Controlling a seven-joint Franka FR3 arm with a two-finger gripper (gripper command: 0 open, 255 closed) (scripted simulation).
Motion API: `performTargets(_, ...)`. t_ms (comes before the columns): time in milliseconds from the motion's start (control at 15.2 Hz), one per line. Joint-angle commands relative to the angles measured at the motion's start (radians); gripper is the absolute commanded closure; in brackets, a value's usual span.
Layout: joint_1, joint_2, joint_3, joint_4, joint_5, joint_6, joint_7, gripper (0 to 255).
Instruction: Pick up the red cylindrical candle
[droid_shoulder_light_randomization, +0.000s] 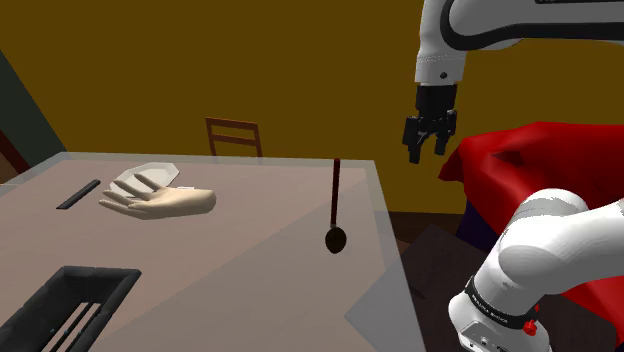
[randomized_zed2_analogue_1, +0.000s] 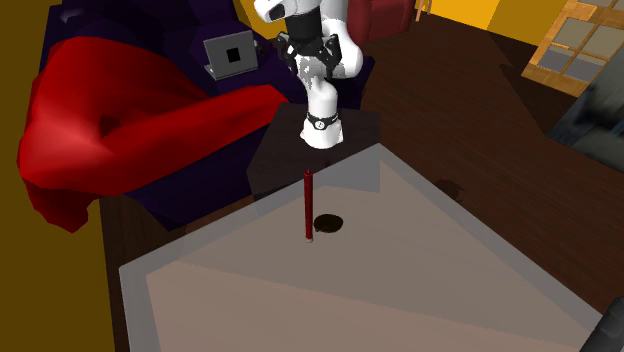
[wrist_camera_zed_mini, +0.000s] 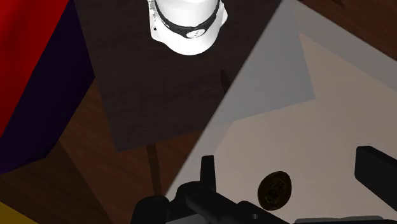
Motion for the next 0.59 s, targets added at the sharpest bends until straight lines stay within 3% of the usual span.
performTargets(0,0.000,0.000,0.000,0.000,0.000,0.000,0.000,0)
performTargets(528,0.027,0.350,0.035,0.161,0.002,0.153,0.011,0)
